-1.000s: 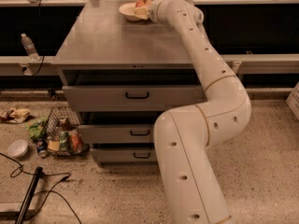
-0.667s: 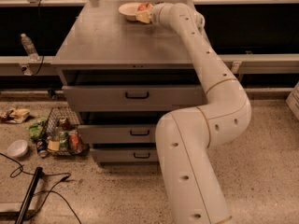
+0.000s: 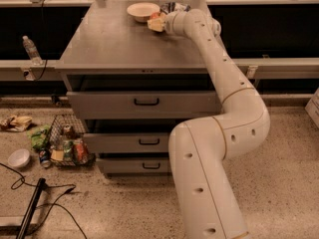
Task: Place apple into paper bowl
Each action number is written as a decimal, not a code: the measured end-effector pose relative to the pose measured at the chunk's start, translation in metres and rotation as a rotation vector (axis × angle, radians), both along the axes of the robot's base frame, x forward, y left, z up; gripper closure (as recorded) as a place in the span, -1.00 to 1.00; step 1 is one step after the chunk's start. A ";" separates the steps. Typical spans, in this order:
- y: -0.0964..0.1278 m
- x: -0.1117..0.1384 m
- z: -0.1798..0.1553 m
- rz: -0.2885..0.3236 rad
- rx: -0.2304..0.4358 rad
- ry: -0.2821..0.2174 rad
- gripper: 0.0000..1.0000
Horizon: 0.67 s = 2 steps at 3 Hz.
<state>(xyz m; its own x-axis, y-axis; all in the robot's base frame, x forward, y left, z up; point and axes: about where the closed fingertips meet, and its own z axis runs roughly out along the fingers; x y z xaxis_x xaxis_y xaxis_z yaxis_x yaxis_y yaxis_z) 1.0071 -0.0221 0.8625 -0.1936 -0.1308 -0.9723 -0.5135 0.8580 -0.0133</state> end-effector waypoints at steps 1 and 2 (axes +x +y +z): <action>-0.002 0.000 -0.005 -0.002 0.005 0.014 -0.47; -0.005 0.001 0.004 -0.011 -0.013 -0.015 -1.00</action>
Offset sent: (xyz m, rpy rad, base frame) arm 0.0506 -0.0219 0.0252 -0.0264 -0.0290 -0.0135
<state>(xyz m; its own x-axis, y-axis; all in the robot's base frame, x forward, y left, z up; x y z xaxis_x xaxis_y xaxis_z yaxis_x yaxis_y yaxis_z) 1.0083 -0.0271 0.8669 -0.1802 -0.1415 -0.9734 -0.5040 0.8631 -0.0322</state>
